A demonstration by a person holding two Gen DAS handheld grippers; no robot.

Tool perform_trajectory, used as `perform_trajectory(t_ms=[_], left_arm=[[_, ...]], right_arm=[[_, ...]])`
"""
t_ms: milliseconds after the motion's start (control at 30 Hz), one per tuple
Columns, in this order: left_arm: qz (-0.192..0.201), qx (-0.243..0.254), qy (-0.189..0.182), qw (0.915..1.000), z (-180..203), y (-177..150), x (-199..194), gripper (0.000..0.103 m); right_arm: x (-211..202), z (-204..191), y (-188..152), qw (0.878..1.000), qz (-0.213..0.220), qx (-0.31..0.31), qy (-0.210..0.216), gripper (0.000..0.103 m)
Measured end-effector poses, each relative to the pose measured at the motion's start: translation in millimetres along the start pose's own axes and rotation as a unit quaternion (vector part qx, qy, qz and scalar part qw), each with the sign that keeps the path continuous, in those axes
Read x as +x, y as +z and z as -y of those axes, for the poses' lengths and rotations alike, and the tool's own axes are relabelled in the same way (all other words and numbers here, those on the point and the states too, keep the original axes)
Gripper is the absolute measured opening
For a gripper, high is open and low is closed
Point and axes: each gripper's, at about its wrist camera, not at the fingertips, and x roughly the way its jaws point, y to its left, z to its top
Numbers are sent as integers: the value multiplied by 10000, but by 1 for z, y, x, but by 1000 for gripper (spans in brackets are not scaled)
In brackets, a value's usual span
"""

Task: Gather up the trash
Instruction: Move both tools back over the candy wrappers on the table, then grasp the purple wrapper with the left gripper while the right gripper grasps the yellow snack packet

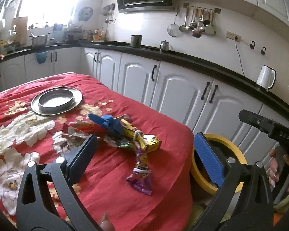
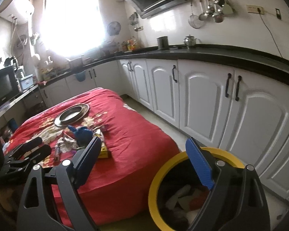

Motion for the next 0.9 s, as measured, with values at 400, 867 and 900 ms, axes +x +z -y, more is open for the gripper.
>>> perform_trajectory(t_ms=[400,867,900], left_arm=[[-173,-67,179,9997,-23,-11,-7,92],[-634,-89,-183,9978,-29,-30,10,91],[-665,-83,-205,9975,-28,-31,11,90]], right_arm=[[15,-36,8,9980,-217,-310,503,87],[89,-56,15,9872,-1091,-251,1134,87],[97,-56,15,9863,-1161,-222,1152,86]])
